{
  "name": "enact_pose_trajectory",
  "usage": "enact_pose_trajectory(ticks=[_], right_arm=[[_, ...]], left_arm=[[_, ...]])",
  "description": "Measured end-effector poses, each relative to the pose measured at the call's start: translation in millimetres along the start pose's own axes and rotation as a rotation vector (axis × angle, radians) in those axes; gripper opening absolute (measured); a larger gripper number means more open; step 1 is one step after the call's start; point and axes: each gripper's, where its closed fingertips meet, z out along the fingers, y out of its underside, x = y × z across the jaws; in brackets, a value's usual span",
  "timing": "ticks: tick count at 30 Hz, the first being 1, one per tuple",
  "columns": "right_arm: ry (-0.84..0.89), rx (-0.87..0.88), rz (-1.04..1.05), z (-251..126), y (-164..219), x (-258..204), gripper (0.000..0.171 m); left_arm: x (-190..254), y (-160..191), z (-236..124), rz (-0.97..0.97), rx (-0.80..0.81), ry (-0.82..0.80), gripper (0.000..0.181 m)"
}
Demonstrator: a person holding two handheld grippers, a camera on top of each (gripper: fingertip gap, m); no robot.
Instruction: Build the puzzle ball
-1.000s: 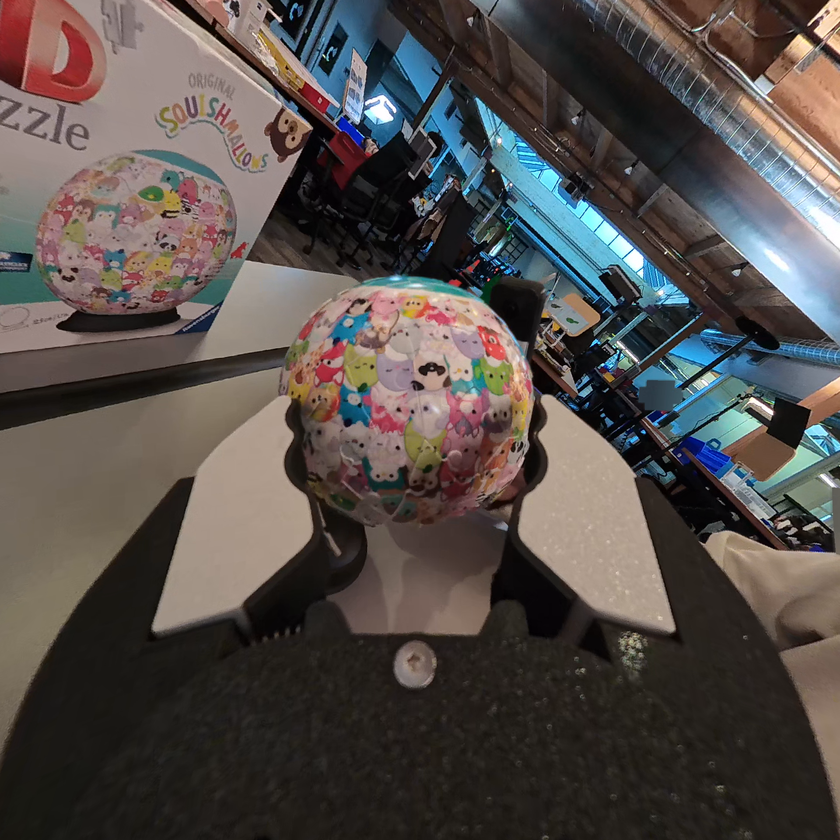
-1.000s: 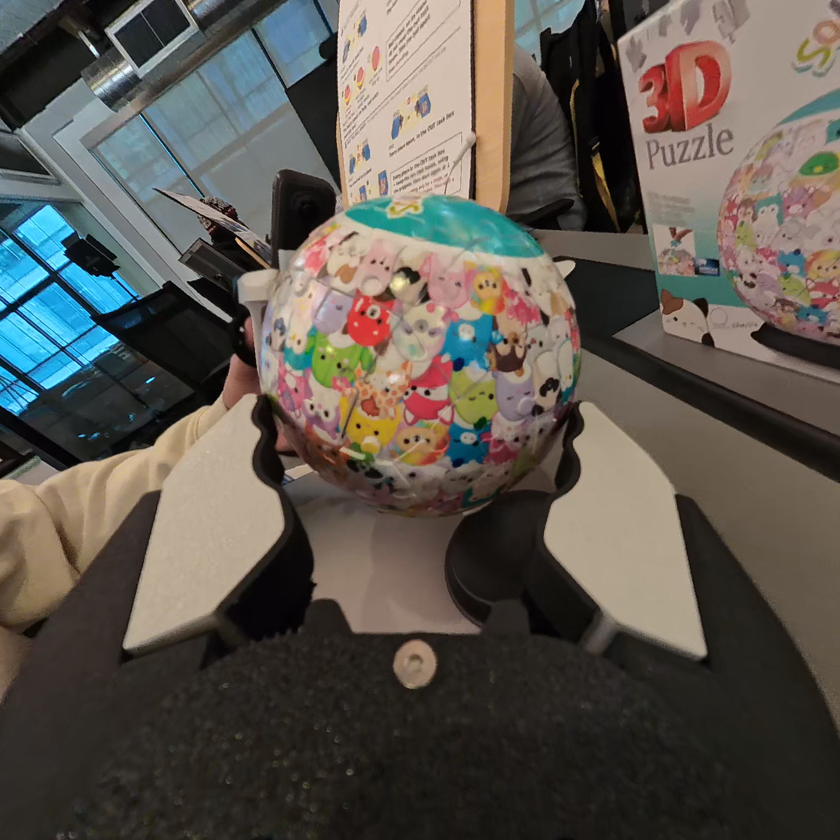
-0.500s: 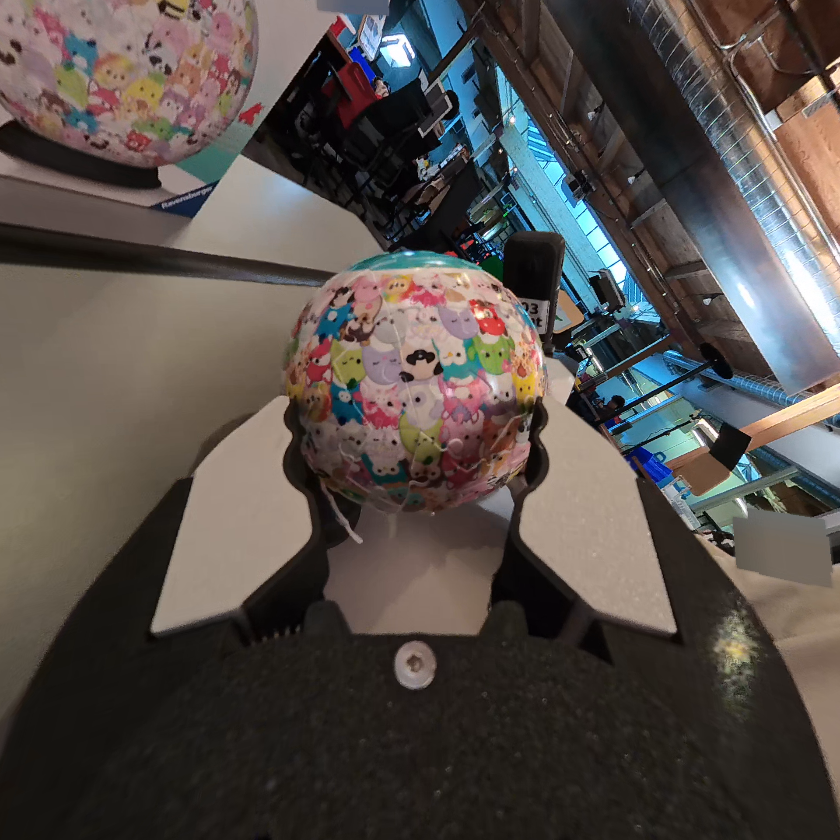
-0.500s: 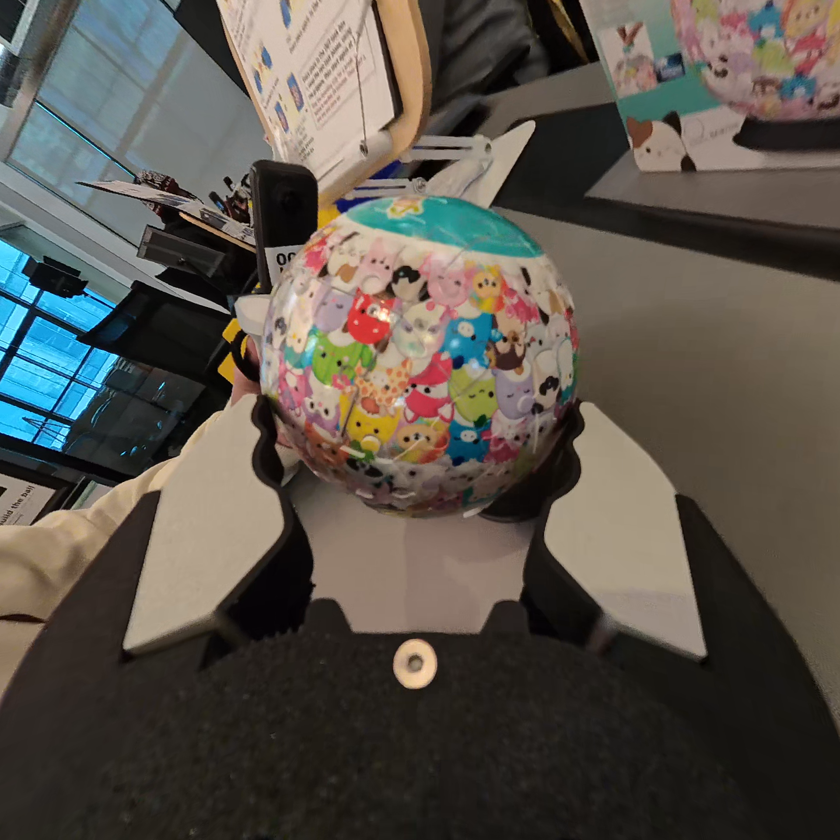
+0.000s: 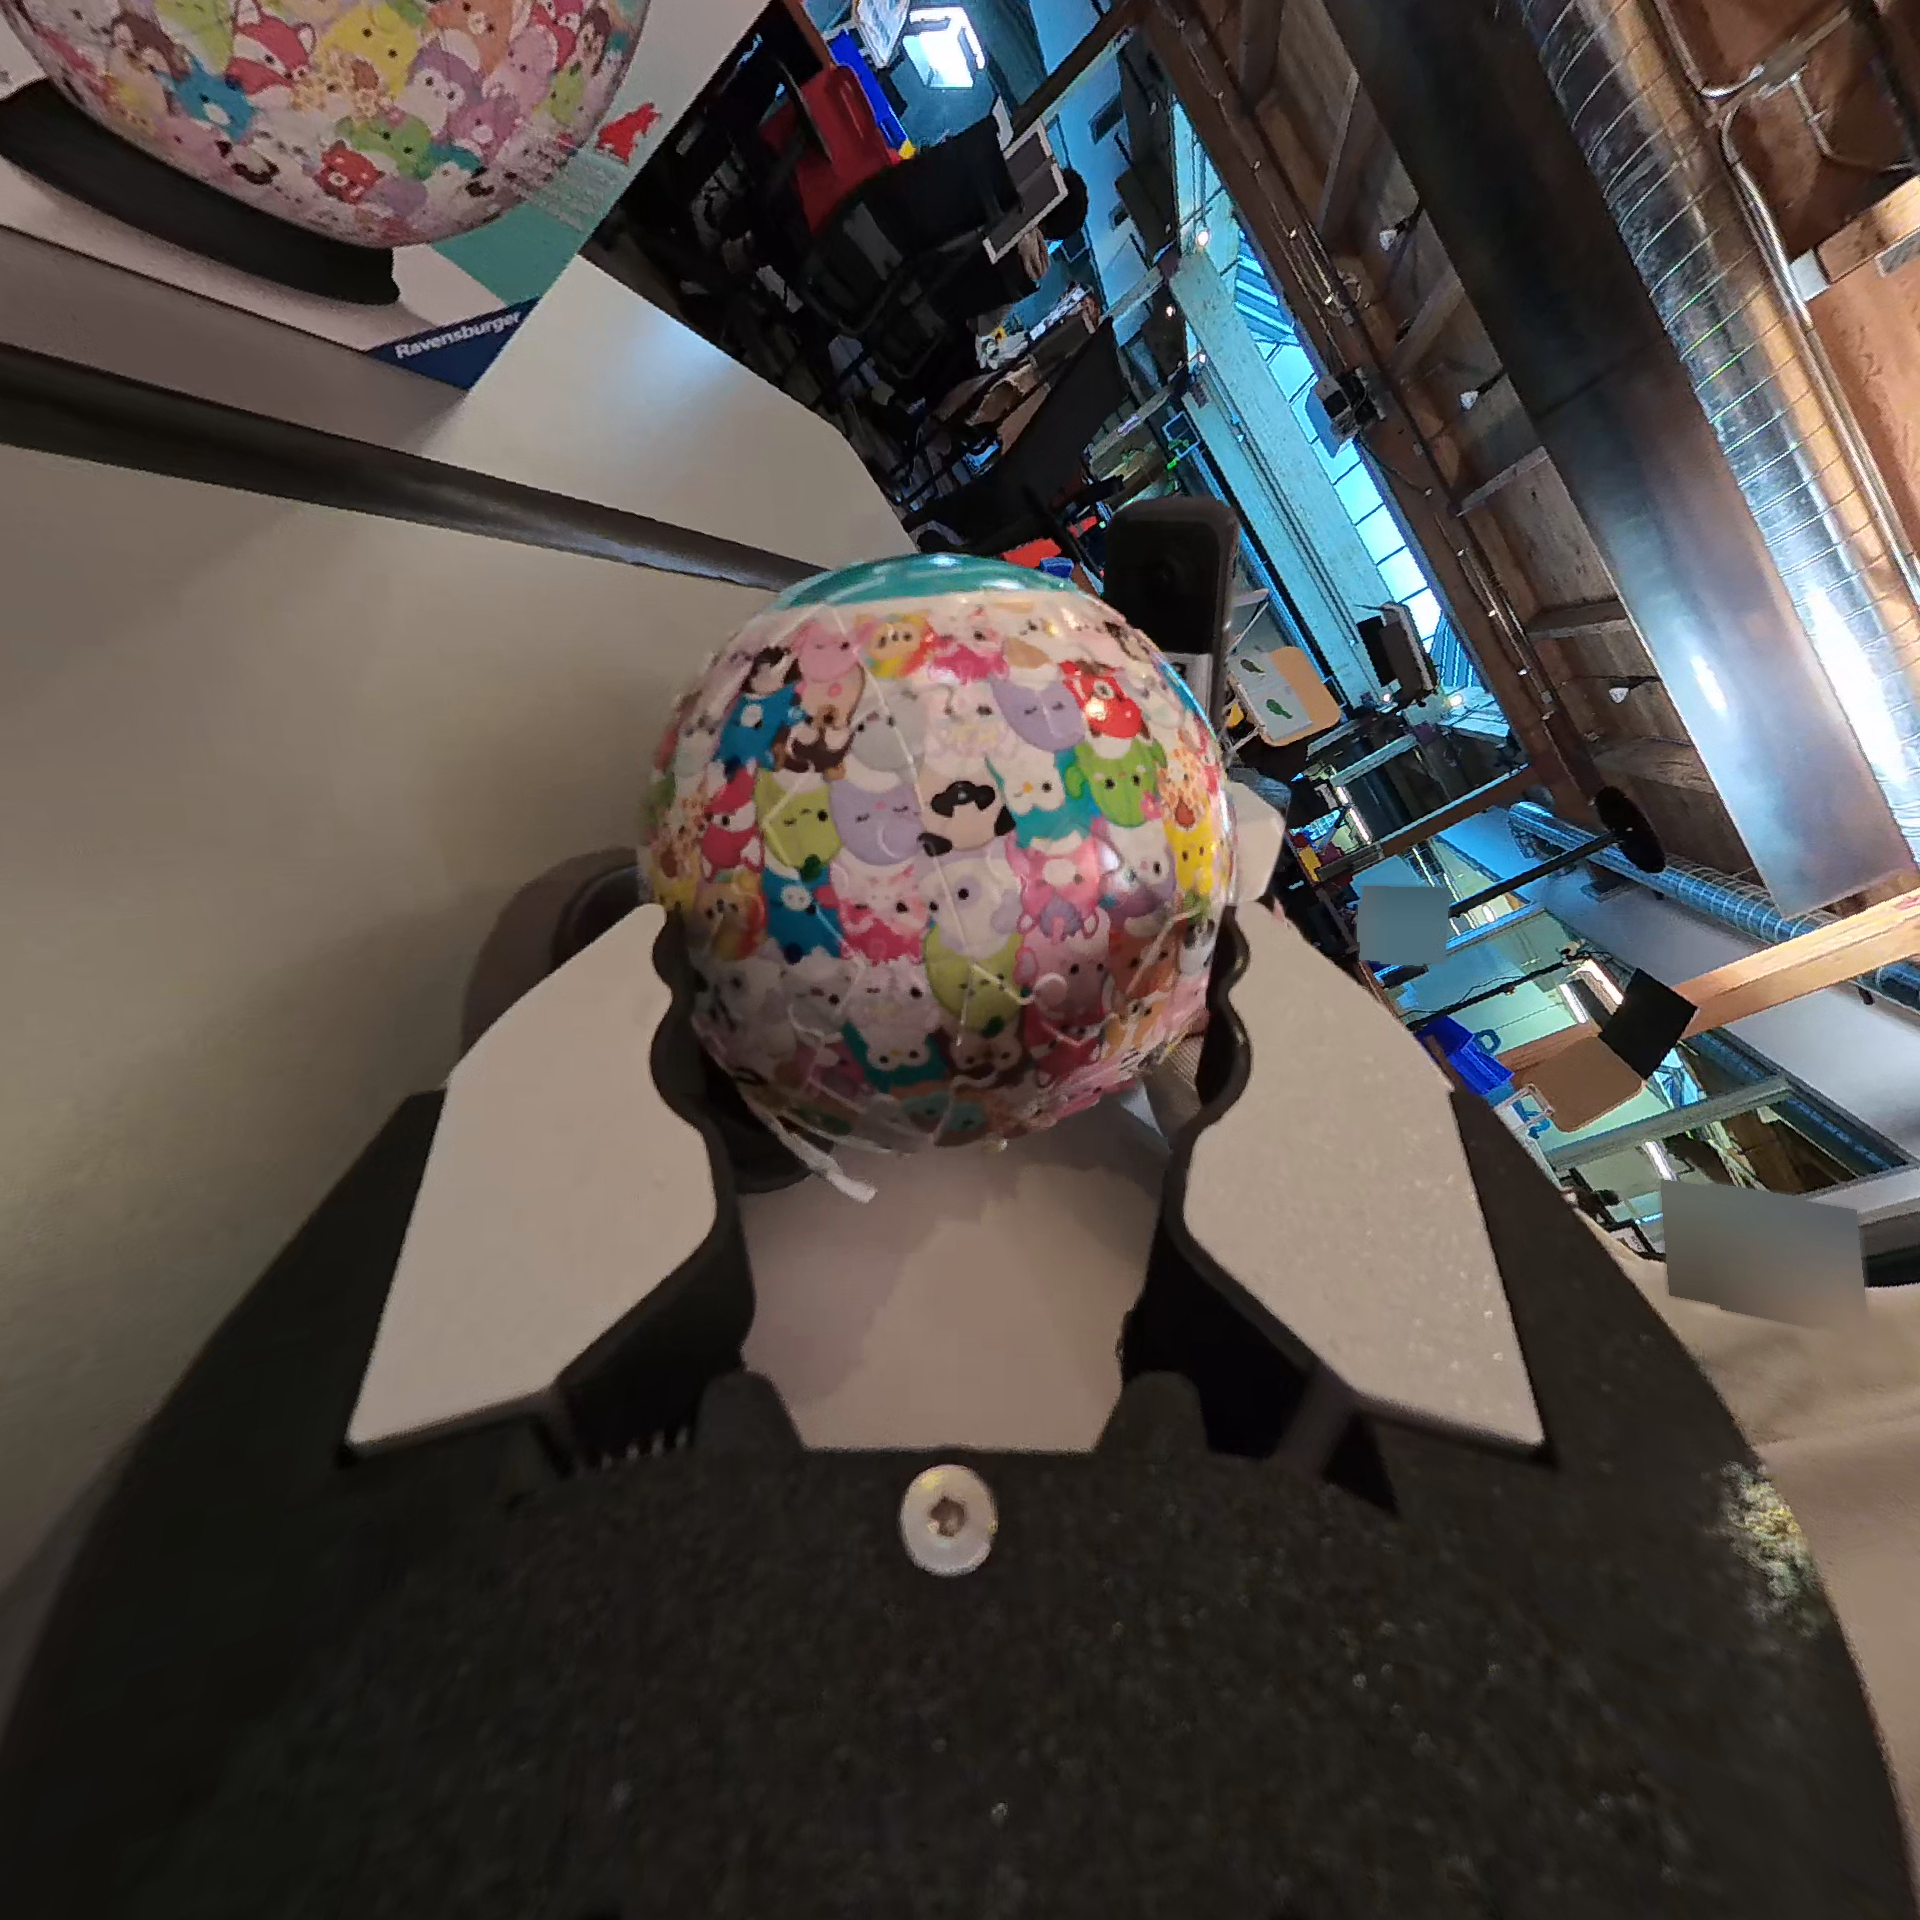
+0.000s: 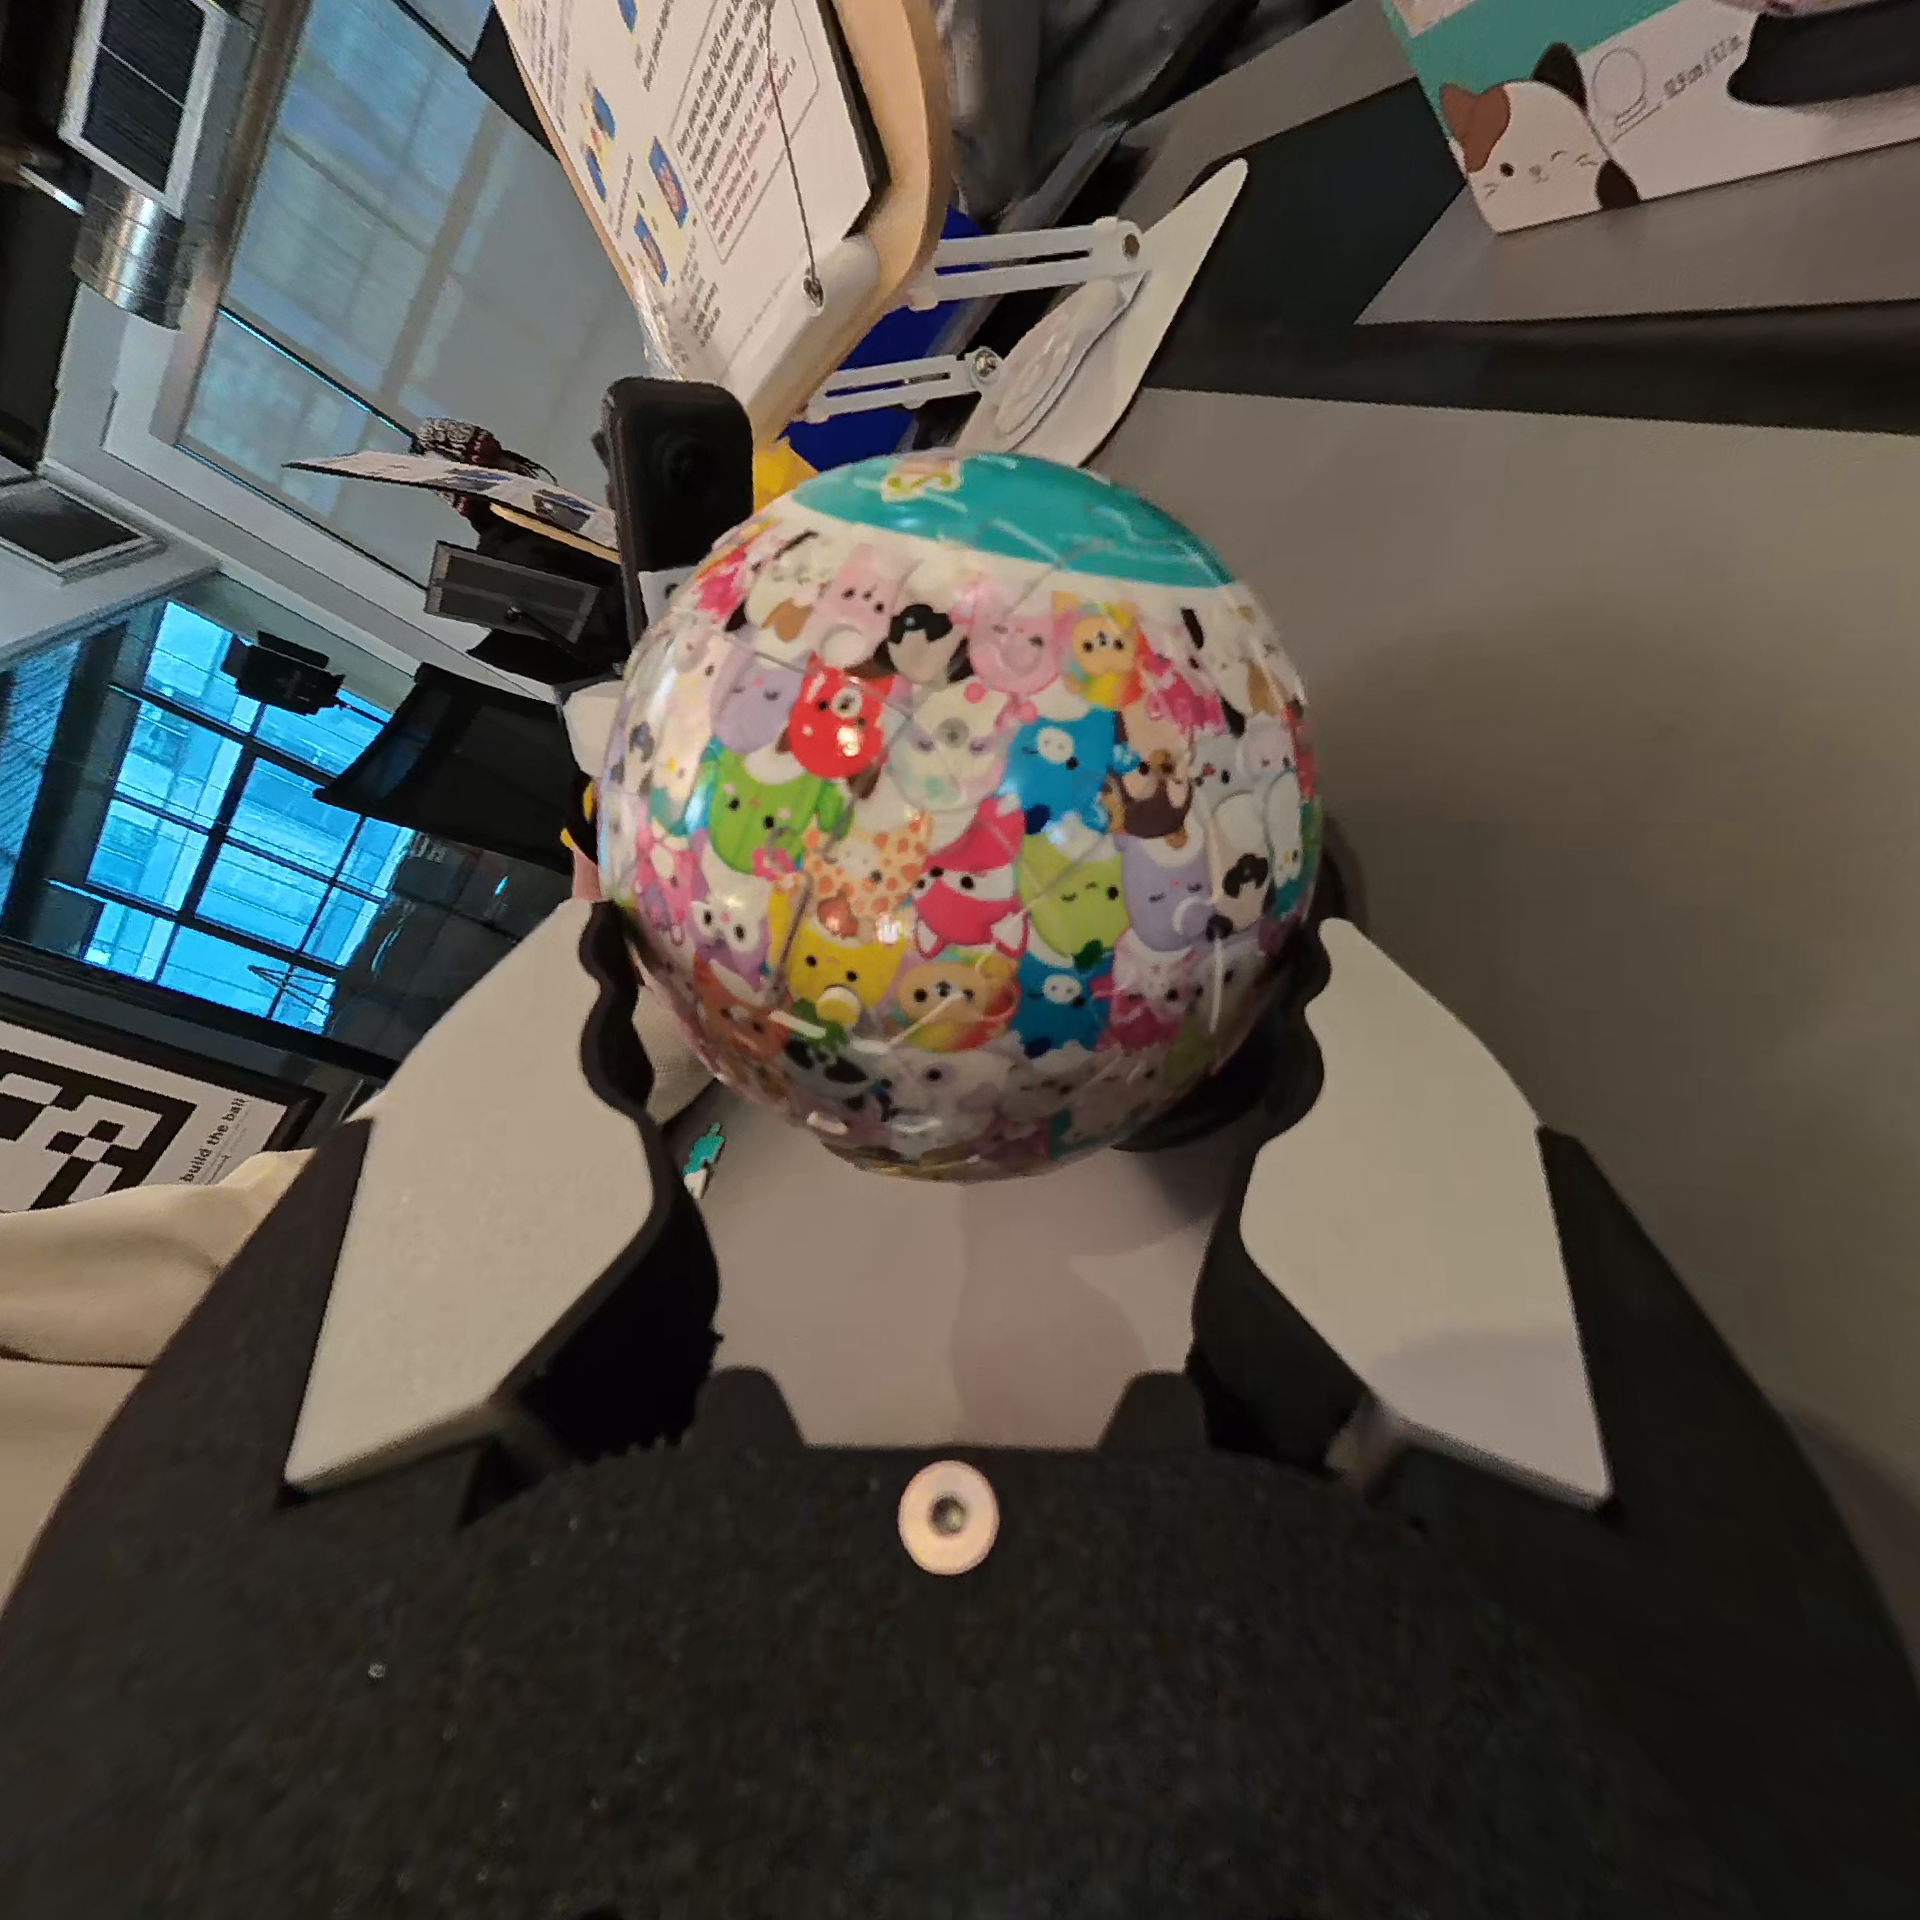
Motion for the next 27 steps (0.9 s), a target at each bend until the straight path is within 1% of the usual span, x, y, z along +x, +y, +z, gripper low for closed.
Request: enact_pose_trajectory(ticks=[4, 6, 11, 18, 24, 27], right_arm=[[-0.025, 0.04, 0.012, -3, -2, 1, 0.116], [-0.028, 0.057, 0.004, -5, -3, 1, 0.113], [-0.033, 0.08, -0.029, -6, -7, -2, 0.114], [0.011, 0.073, -0.105, -12, -7, -5, 0.109], [0.02, 0.077, -0.113, -12, -6, -7, 0.11], [0.069, 0.095, -0.164, -20, -7, -6, 0.108]], left_arm=[[1, 1, 0, 0.002, -0.005, 0.003, 0.092], [0, 2, 0, 0.004, -0.005, -0.003, 0.094], [-3, 2, 1, 0.011, -0.005, -0.013, 0.094], [-3, 3, 1, 0.018, 0.0, -0.008, 0.094], [-3, 4, 0, 0.02, -0.002, -0.002, 0.094], [-2, 5, -3, 0.022, -0.003, 0.0, 0.092]])
